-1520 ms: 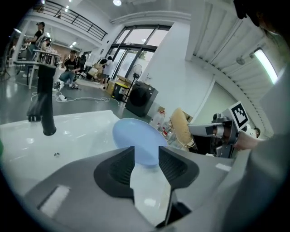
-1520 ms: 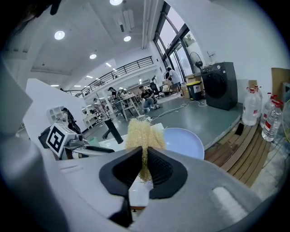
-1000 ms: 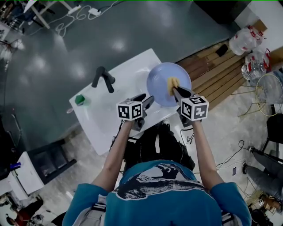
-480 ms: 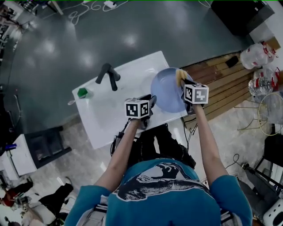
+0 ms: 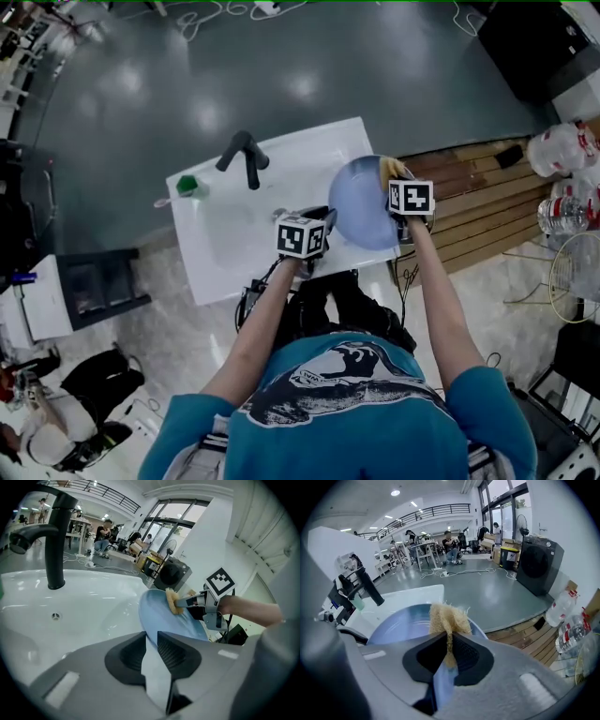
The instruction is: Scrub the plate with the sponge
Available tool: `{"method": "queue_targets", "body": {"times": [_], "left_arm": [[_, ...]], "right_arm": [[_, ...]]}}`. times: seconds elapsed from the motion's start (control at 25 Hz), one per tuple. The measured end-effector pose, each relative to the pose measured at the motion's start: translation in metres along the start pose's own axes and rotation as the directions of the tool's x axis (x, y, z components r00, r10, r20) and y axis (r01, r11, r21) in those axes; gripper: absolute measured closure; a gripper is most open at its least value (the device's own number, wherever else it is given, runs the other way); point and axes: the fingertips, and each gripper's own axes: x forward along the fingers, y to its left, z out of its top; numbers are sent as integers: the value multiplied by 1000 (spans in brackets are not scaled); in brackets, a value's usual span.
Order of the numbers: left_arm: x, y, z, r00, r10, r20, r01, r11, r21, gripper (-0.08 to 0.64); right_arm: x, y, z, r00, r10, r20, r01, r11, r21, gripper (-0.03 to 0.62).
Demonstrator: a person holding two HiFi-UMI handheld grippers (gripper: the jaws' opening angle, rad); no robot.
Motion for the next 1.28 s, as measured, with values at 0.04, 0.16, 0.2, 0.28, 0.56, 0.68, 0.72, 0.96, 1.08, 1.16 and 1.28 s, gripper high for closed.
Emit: {"method": "queue_targets", "body": {"times": [0.04, 0.16, 0.2, 0.28, 0.56, 0.68, 0.72, 0.96, 1.08, 1.16, 1.28], "left_arm": [[0, -1, -1, 1000, -5, 3, 5, 1000, -7, 471], [0, -4, -2, 1000, -6, 5, 6, 1000, 11, 467], [-1, -4, -1, 1000, -1, 4, 1, 1000, 27, 463], [-2, -5, 0, 1000, 1, 12, -1, 999, 35, 460], [-4, -8, 0, 999, -1, 37, 1, 1000, 5, 462], [-4, -6, -6, 1000, 4, 28, -4, 1000, -4, 462], [-4, -6, -7, 1000, 8, 27, -7, 1000, -10, 462], [-3, -7, -10, 999, -1, 39, 3, 999, -45, 465], [-2, -7, -12, 999, 3, 35, -2, 999, -49, 466], [-2, -7, -12, 999, 3, 38, -1, 998, -64, 468], [-2, -7, -12, 999, -1, 40, 4, 997, -76, 469]], "right_arm": [[2, 0, 0, 1000, -4, -3, 4, 1000, 3, 558], [4, 1, 2, 1000, -17, -9, 17, 1000, 3, 558], [5, 1, 2, 1000, -22, -13, 22, 1000, -6, 558], [8, 4, 2, 1000, -24, -19, 24, 999, -33, 558], [14, 37, -2, 999, 35, -42, -39, 994, -104, 558], [13, 60, -8, 995, 82, -59, -90, 986, -139, 558], [12, 69, -11, 993, 104, -64, -112, 982, -149, 558], [7, 122, -33, 968, 227, -102, -242, 956, -167, 558], [4, 145, -46, 951, 285, -122, -300, 945, -130, 560], [2, 151, -51, 943, 308, -124, -321, 942, -101, 560], [0, 153, -55, 928, 353, -120, -359, 933, -28, 561]]}}
